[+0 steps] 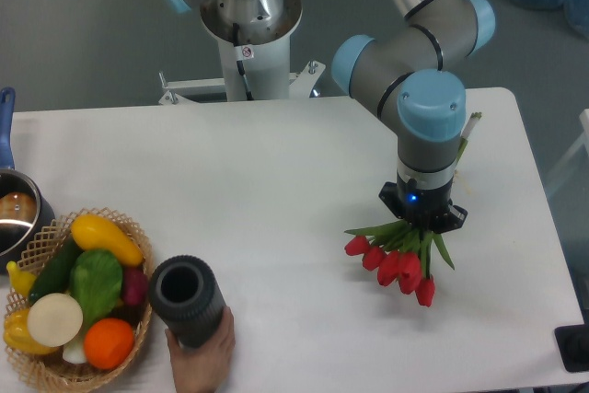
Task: Place the flowers on the table
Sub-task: 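Lower the held red tulips toward the table surface with the gripper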
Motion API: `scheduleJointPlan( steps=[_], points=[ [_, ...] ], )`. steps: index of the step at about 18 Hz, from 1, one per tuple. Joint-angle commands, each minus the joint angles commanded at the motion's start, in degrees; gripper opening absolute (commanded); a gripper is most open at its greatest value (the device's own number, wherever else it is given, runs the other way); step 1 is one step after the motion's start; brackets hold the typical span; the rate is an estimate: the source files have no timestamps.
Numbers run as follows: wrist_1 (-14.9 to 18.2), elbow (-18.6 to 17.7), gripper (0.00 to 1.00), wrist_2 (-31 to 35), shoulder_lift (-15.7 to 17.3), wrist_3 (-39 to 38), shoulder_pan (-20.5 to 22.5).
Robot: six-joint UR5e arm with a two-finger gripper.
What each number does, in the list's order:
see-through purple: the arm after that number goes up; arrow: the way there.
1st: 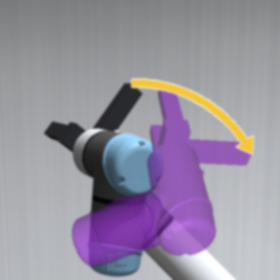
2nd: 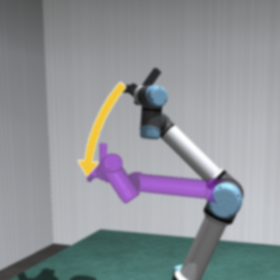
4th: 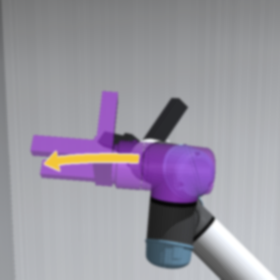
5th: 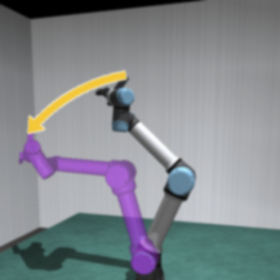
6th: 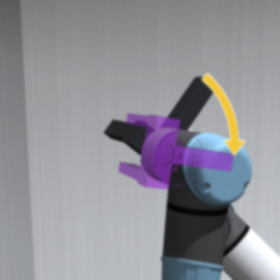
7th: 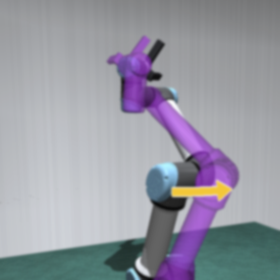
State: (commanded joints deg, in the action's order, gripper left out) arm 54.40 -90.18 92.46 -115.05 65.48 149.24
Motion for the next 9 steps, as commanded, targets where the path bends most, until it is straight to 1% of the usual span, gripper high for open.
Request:
scheduleJointPlan(
  steps=[9],
  points=[
    [0.0,-0.5,0.13,0.2,-0.7,0.2,-0.3]
  ],
)
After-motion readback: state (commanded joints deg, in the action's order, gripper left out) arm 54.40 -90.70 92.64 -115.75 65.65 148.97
